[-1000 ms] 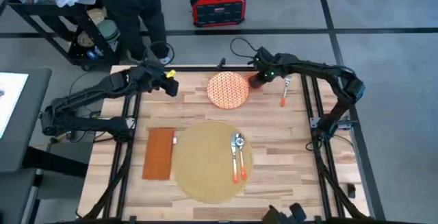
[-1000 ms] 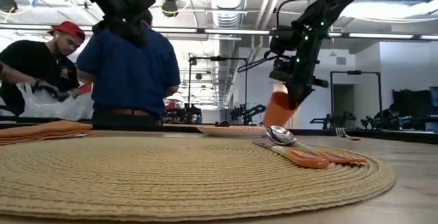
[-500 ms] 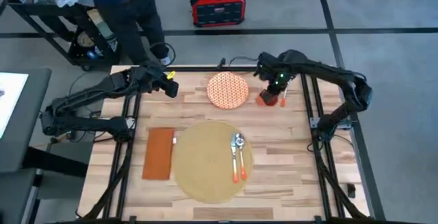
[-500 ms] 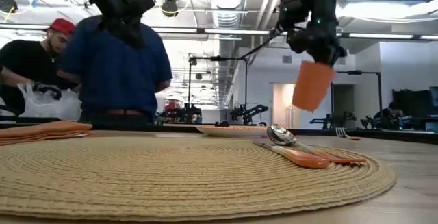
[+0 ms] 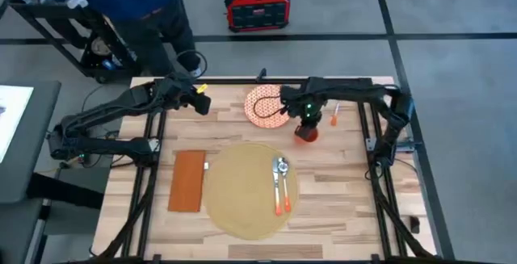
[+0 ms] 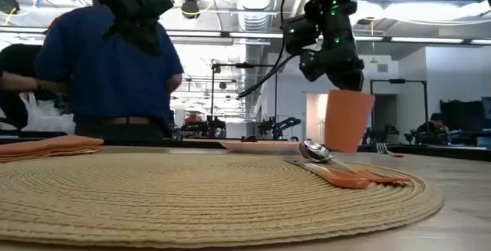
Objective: Set table place
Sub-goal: Move the orange cup to the top of the brown placemat
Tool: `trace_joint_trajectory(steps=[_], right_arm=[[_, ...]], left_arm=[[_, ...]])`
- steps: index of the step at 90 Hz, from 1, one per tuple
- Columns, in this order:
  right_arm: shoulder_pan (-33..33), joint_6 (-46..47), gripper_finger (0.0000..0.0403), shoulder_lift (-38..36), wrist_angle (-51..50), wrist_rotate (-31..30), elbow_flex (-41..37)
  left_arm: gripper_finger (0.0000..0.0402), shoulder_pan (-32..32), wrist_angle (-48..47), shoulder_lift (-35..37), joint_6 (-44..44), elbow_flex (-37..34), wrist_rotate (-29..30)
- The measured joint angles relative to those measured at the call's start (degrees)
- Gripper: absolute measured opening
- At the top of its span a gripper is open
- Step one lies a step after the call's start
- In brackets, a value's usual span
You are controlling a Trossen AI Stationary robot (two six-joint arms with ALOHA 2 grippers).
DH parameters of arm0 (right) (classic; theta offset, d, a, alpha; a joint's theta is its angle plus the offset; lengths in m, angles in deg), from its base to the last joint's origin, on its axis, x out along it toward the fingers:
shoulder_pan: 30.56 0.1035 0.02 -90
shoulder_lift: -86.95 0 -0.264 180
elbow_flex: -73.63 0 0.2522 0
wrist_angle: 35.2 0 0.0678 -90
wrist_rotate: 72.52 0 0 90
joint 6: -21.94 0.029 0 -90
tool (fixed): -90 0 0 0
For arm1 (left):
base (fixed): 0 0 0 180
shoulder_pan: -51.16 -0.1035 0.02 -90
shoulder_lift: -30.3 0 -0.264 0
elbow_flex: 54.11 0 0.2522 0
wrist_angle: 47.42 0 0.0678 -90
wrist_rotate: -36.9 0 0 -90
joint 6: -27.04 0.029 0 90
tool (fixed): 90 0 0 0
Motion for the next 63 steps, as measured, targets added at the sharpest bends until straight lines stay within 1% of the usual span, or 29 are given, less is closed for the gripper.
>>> trace_joint_trajectory(steps=[15,49,63], right_arm=[[0.7,-0.2,0.0,0.4,2.2,2.3,0.0],[0.9,-0.2,0.0,0.3,4.3,4.1,0.0],[0.9,-0.3,0.0019,0.3,6.0,4.4,0.0]], left_arm=[[0.0056,0.0,0.0,0.0,0.4,0.0,0.0],[0.0056,0.0,0.0,0.0,0.6,0.0,0.0],[0.0057,0.0,0.0,0.0,0.6,0.0,0.0]])
